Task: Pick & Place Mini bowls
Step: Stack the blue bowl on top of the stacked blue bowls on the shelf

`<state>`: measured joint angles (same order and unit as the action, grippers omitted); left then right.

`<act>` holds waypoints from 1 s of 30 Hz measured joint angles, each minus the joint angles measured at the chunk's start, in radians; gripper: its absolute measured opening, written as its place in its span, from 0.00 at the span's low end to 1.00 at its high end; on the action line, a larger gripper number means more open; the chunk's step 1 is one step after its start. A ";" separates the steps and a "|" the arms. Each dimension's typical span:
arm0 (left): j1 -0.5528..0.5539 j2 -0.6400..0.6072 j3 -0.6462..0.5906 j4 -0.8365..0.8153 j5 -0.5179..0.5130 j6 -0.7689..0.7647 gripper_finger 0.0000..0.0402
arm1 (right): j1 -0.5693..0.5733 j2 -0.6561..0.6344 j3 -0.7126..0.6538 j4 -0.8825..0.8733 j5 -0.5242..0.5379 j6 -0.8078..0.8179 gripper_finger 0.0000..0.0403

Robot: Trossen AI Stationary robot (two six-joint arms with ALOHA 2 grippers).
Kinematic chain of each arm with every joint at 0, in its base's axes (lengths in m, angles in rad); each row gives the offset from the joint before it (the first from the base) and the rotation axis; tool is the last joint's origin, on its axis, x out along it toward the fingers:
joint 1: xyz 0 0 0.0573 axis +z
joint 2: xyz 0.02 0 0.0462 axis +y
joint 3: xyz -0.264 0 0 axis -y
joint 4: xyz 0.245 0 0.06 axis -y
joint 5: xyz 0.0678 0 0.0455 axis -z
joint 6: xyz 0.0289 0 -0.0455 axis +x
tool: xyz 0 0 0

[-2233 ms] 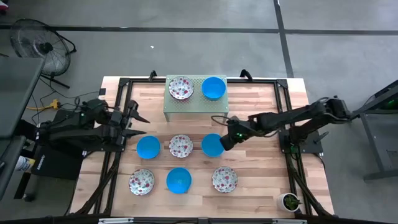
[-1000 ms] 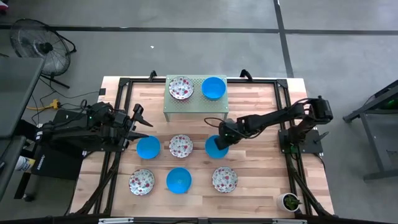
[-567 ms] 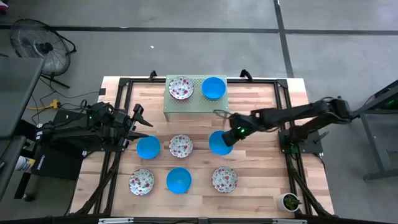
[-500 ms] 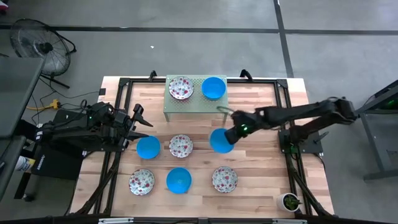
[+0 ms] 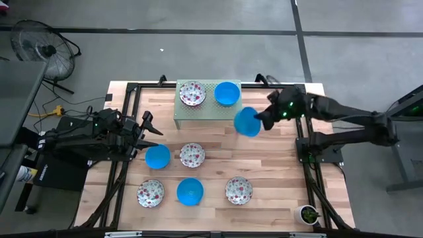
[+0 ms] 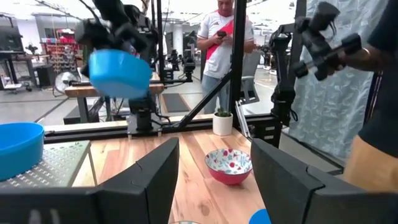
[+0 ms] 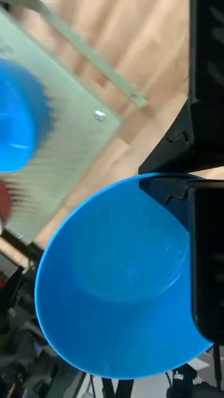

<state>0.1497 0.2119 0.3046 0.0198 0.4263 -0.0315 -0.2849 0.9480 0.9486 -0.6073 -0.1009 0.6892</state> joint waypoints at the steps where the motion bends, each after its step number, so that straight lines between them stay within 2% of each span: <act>1: 0.000 0.000 0.000 -0.002 0.000 0.000 0.48 | -0.025 -0.001 0.022 -0.019 -0.020 -0.035 0.00; 12: 0.000 0.000 0.000 -0.004 -0.002 0.001 0.48 | -0.275 0.103 0.282 -0.248 -0.249 -0.389 0.00; 22: 0.000 0.000 0.000 -0.004 -0.104 0.004 0.48 | -0.358 0.343 0.557 -0.470 -0.258 -0.626 0.00; 30: 0.000 0.000 0.000 -0.004 -0.190 0.004 0.48 | -0.366 0.524 0.747 -0.562 -0.262 -0.698 0.00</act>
<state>0.1501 0.2119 0.3046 0.0154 0.2364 -0.0273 -0.6506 1.4715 1.6960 -1.1689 -0.3631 -0.0086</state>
